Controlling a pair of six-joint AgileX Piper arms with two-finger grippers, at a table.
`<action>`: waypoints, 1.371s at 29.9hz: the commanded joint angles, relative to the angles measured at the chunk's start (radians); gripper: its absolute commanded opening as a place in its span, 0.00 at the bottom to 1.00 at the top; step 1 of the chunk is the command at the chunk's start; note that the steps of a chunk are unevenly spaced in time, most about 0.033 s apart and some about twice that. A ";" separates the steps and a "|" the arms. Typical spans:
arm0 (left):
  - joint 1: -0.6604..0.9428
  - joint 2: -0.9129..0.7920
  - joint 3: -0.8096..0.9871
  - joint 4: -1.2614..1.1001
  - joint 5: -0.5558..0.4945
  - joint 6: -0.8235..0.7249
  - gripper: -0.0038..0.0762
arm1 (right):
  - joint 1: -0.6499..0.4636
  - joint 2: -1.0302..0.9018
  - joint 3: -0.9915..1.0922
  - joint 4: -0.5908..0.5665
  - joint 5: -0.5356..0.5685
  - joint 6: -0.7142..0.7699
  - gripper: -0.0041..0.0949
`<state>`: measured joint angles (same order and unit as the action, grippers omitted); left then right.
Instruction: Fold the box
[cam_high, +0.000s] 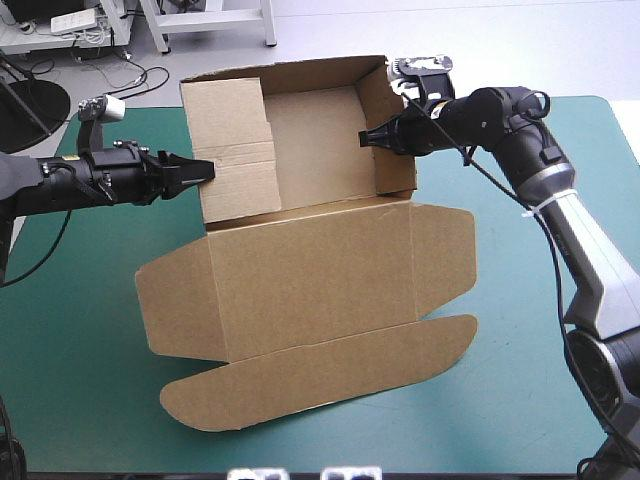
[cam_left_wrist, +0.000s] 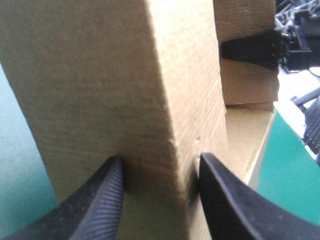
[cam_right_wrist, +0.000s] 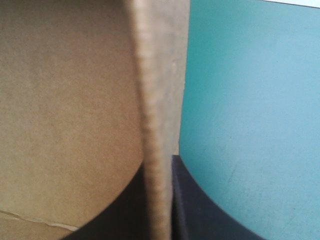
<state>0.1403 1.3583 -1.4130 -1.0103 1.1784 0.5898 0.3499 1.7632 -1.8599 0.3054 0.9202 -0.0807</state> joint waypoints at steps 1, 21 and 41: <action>-0.008 -0.030 -0.032 -0.002 -0.069 -0.034 0.47 | 0.069 -0.055 -0.030 0.027 -0.051 0.028 0.04; -0.298 0.038 -0.041 0.444 -0.329 -0.153 0.04 | 0.139 -0.094 -0.032 -0.075 0.019 0.221 0.04; -0.556 0.231 -0.092 0.956 -0.152 -0.718 0.04 | 0.139 0.049 0.093 -0.153 0.277 0.375 0.04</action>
<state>-0.3915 1.5843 -1.4716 0.0110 1.0696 -0.1207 0.4668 1.8356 -1.7600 0.0446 1.2556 0.3115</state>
